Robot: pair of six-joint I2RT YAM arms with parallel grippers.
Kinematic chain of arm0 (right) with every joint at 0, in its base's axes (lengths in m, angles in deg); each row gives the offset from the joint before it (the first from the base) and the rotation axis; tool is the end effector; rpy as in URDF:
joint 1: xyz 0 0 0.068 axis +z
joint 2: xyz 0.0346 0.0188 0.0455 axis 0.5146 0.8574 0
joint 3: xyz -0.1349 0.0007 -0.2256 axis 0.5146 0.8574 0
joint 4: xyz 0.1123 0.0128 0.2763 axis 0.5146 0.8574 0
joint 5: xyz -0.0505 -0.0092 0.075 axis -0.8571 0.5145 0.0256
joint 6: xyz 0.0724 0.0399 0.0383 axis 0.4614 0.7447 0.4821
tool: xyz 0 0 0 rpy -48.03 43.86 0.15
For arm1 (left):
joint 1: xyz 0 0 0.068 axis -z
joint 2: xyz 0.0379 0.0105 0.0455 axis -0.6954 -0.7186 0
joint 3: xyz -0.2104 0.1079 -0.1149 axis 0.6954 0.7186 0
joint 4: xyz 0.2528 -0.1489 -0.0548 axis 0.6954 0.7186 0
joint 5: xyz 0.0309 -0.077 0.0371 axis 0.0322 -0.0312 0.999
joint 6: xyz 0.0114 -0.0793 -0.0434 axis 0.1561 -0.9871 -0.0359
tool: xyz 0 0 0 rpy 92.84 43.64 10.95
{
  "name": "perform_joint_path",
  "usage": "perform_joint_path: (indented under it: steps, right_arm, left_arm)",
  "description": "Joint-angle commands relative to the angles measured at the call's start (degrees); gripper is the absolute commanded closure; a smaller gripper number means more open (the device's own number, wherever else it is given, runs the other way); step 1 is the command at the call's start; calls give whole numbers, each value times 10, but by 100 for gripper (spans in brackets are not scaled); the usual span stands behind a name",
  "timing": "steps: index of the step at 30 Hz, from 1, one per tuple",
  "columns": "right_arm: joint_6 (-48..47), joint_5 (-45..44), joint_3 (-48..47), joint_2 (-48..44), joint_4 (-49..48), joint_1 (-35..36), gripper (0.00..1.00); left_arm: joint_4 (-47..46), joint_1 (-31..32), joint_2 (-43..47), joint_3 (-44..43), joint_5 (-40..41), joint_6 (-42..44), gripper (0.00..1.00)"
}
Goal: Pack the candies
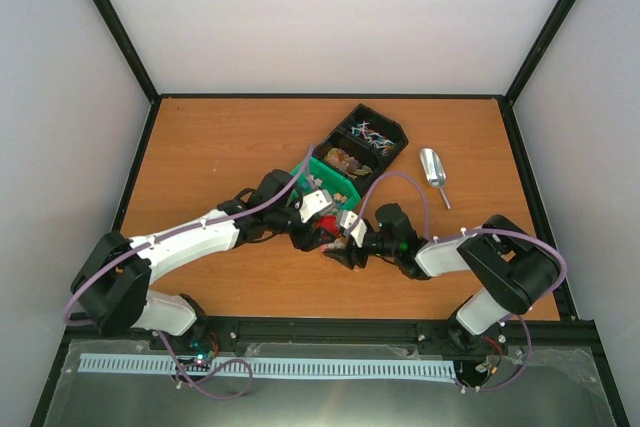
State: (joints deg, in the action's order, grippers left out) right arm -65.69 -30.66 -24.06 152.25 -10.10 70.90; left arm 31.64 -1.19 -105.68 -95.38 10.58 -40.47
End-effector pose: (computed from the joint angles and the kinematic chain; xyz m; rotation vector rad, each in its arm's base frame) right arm 0.2072 0.2274 0.0546 -1.2565 1.6957 0.8161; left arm 0.2291 -0.2620 0.1543 1.2275 2.0643 -0.8380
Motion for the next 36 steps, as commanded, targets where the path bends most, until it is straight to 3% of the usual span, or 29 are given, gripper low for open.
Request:
perform_joint_path:
  steps: [1, 5, 8, 10, 13, 15, 17, 19, 22, 25, 28, 33, 36]
  right_arm:
    - [-7, -18, -7, 4, -26, 2, 37]
    - [-27, 15, 5, -6, -19, -2, 49]
    - [-40, 41, 6, -10, -9, -10, 57]
    - [-51, 62, 4, -10, 1, -18, 59]
    - [-72, 89, -4, -4, 15, -28, 59]
    - [-77, 86, -13, 0, 21, -30, 51]
    - [-69, 74, -20, 0, 23, -34, 36]
    - [-58, 67, -22, -5, 25, -35, 21]
    - [-38, 58, -6, -20, 8, -33, 12]
    - [-23, 37, 3, -25, -4, -23, 11]
    - [-8, 25, -1, -17, -17, -15, 11]
    - [11, 15, -21, 6, -31, -6, 19]
    - [2, 20, -23, 7, -31, -5, 33]
  left_arm:
    - [23, 4, -5, -10, -54, 8, 68]
    - [95, -1, -6, -25, -156, 136, 67]
    - [214, -3, -23, -49, -204, 305, 67]
    - [311, -3, -47, -78, -205, 445, 67]
    - [387, -4, -77, -115, -177, 555, 67]
    - [359, -6, -73, -111, -162, 527, 68]
    - [293, -8, -59, -94, -154, 442, 69]
    - [210, -8, -38, -70, -135, 316, 69]
    - [97, -8, -4, -29, -74, 114, 70]
    - [31, -2, 23, 8, -8, -3, 70]
    - [15, 9, 26, 17, 26, -43, 69]
    - [1, 12, 9, 10, 11, -44, 70]
    - [18, 11, 0, 1, -28, 10, 70]
